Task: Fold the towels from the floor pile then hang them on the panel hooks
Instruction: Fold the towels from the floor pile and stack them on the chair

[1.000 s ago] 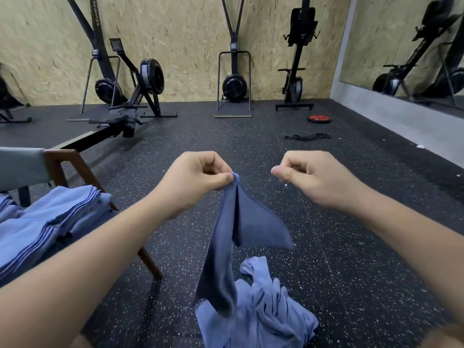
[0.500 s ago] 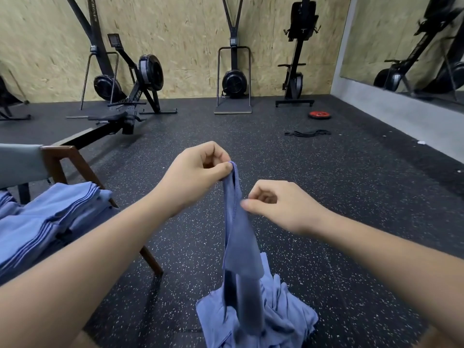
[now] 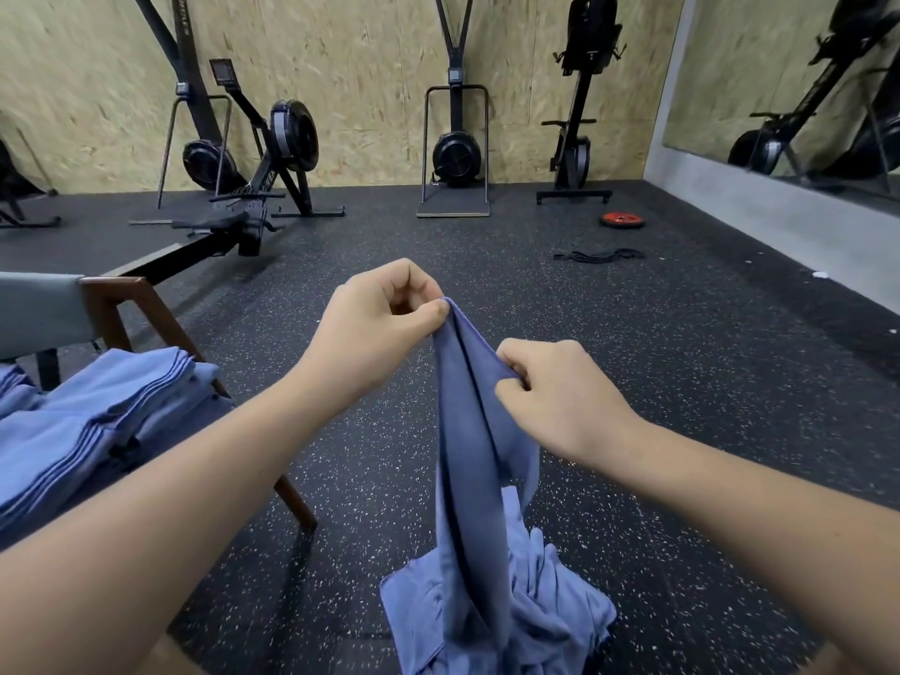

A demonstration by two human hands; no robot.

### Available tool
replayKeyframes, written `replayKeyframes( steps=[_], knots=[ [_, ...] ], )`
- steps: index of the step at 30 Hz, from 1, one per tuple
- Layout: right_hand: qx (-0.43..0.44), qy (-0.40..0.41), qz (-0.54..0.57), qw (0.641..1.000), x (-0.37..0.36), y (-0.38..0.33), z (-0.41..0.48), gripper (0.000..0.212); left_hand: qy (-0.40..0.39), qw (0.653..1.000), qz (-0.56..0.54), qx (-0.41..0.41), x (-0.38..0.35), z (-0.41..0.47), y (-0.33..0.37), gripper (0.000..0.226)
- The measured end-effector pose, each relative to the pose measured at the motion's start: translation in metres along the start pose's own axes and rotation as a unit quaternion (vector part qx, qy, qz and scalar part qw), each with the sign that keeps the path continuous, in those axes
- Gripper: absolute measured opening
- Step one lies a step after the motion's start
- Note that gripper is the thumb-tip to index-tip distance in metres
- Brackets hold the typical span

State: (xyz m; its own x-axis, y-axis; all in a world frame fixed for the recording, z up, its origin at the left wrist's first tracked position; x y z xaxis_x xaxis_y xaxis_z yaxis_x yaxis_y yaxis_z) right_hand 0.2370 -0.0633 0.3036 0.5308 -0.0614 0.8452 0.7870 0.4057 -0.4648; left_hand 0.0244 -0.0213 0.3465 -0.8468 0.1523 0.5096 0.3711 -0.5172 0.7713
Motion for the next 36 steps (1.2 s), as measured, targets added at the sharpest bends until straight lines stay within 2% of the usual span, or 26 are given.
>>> replayKeyframes(
  steps=[5, 8, 11, 15, 18, 23, 27, 31, 36],
  knots=[
    [-0.013, -0.043, -0.016, 0.999, 0.009, 0.012, -0.001, 0.007, 0.043, 0.999, 0.025, 0.011, 0.013, 0.001, -0.007, 0.011],
    [-0.021, -0.114, -0.023, 0.993, 0.014, 0.019, -0.003, 0.028, 0.075, 0.996, 0.039, 0.024, 0.026, 0.003, -0.014, 0.010],
    [0.013, -0.164, 0.005, 0.986, 0.019, 0.018, -0.007, 0.047, 0.107, 0.992, 0.037, 0.051, 0.042, 0.005, -0.026, 0.009],
    [0.051, -0.185, 0.002, 0.981, 0.025, 0.015, -0.012, 0.034, 0.115, 0.989, 0.029, 0.089, 0.051, 0.006, -0.043, 0.007],
    [0.061, -0.196, -0.020, 0.979, 0.024, 0.016, -0.014, 0.033, 0.113, 0.989, 0.033, 0.094, 0.051, 0.006, -0.047, 0.007],
    [0.087, -0.214, 0.008, 0.973, 0.022, 0.019, -0.016, 0.034, 0.110, 0.989, 0.034, 0.088, 0.049, 0.008, -0.047, 0.005],
    [0.135, -0.199, -0.034, 0.970, 0.023, 0.019, -0.013, 0.013, 0.099, 0.990, 0.047, 0.084, 0.046, 0.009, -0.044, 0.005],
    [0.162, -0.116, -0.069, 0.977, 0.030, 0.014, -0.010, 0.010, 0.067, 0.993, 0.057, 0.075, 0.039, 0.009, -0.041, 0.006],
    [0.136, -0.052, 0.077, 0.986, 0.042, 0.006, -0.011, 0.007, 0.012, 0.998, 0.016, 0.066, 0.022, 0.006, -0.034, 0.008]
  ],
)
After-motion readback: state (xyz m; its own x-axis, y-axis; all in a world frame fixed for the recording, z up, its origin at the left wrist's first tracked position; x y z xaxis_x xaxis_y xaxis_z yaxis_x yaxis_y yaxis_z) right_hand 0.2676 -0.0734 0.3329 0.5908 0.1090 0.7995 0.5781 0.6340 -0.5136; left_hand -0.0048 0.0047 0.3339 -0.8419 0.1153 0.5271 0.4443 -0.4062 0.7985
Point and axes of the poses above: each hand's wrist, its own z-axis towards the middle knuckle, its own x-axis out of the back of the hand, y = z × x, the point moved 3 cm from there along z, towards the middle knuckle, and after that the axes turned 11 degrees about -y, right-handed, at the moved point
